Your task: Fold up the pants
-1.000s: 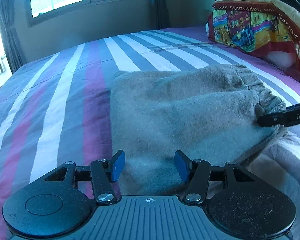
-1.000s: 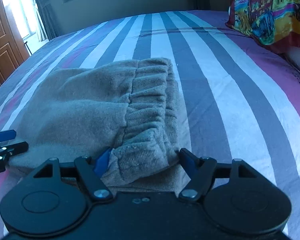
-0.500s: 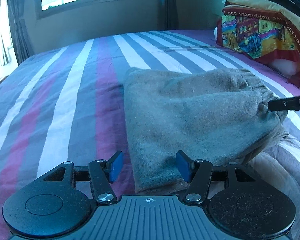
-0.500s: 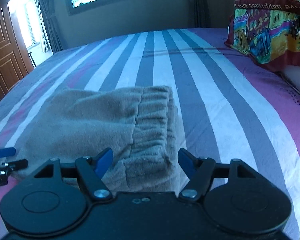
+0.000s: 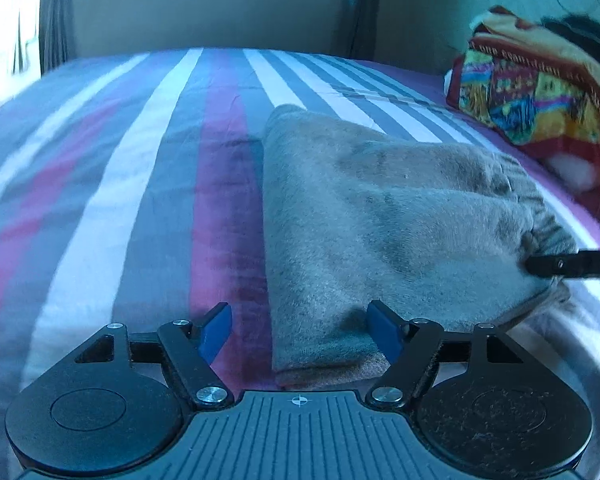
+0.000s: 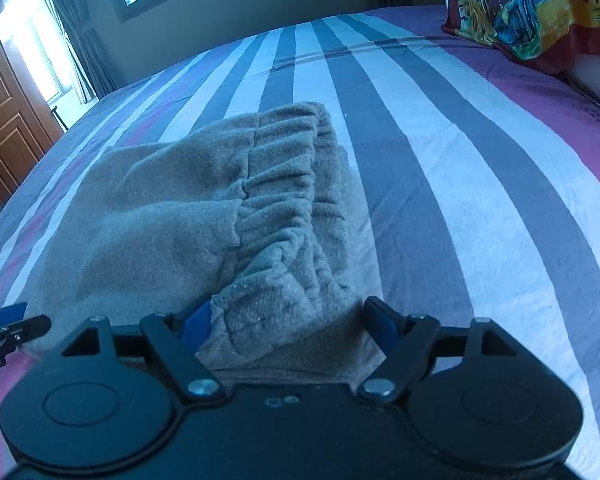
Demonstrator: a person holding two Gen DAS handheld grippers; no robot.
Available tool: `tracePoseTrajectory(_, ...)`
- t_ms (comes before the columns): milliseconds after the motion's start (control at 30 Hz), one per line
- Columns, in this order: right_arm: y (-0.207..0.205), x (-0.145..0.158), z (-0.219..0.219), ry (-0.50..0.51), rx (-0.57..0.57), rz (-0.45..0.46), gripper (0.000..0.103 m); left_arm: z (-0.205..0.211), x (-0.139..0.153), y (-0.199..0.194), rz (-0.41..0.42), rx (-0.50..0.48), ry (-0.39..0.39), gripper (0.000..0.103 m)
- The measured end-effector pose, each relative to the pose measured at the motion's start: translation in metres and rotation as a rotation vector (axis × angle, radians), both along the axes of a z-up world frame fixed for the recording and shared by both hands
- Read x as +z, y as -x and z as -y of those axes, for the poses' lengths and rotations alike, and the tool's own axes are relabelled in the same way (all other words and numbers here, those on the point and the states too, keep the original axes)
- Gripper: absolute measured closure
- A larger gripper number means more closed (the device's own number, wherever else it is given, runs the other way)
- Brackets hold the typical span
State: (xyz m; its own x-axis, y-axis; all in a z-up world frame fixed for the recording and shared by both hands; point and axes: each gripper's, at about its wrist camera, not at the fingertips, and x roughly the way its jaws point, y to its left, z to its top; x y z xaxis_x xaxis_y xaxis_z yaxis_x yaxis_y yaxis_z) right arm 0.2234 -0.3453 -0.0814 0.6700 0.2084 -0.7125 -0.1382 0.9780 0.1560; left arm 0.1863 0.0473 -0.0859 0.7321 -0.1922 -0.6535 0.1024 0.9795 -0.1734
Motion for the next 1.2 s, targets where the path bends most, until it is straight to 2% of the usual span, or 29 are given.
tracePoseTrajectory(100,0.002,-0.002,0.0,-0.003,-0.003,0.004,0.024,-0.003,-0.005,-0.002,-0.011,0.008,0.031,0.026)
tracePoseTrajectory(200,0.003,0.0,0.001,-0.014,-0.013,0.0,0.024,-0.011,0.002,0.002,-0.003,0.022,0.094,0.026)
tracePoseTrajectory(300,0.018,0.016,0.002,-0.009,-0.011,0.084,0.027,-0.021,0.006,0.005,0.021,0.014,0.168,0.027)
tracePoseTrajectory(367,0.027,0.023,0.006,-0.036,-0.009,0.146,0.042,-0.029,0.004,0.001,0.021,0.013,0.203,0.029)
tracePoseTrajectory(433,0.029,0.027,0.01,-0.062,-0.019,0.175,0.049,-0.038,0.001,-0.008,0.008,0.025,0.224,0.035)
tracePoseTrajectory(500,0.026,0.031,0.013,-0.078,-0.032,0.196,0.049,-0.046,-0.004,-0.018,-0.008,0.021,0.266,0.041)
tracePoseTrajectory(600,0.014,0.028,0.018,-0.089,-0.04,0.169,0.049,-0.052,-0.015,-0.032,-0.047,-0.01,0.349,0.042)
tracePoseTrajectory(633,0.011,0.025,0.023,-0.106,-0.053,0.155,0.047,-0.054,-0.021,-0.037,-0.067,-0.033,0.393,0.042)
tracePoseTrajectory(667,0.008,0.023,0.029,-0.138,-0.065,0.131,0.039,-0.053,-0.025,-0.039,-0.077,-0.041,0.408,0.042)
tracePoseTrajectory(733,-0.001,0.012,0.037,-0.212,-0.048,0.051,0.031,-0.051,-0.033,-0.045,-0.086,-0.066,0.404,0.042)
tracePoseTrajectory(800,-0.009,-0.001,0.043,-0.246,-0.04,-0.014,0.031,-0.046,-0.035,-0.051,-0.09,-0.087,0.396,0.042)
tracePoseTrajectory(933,-0.021,-0.013,0.064,-0.415,-0.071,-0.061,0.026,-0.035,-0.033,-0.067,-0.101,-0.156,0.362,0.042)
tracePoseTrajectory(1033,-0.025,-0.017,0.07,-0.436,-0.014,-0.066,0.026,-0.031,-0.032,-0.076,-0.097,-0.195,0.347,0.042)
tracePoseTrajectory(1200,-0.026,-0.016,0.08,-0.474,0.052,-0.07,0.026,-0.033,-0.036,-0.078,-0.087,-0.216,0.371,0.041)
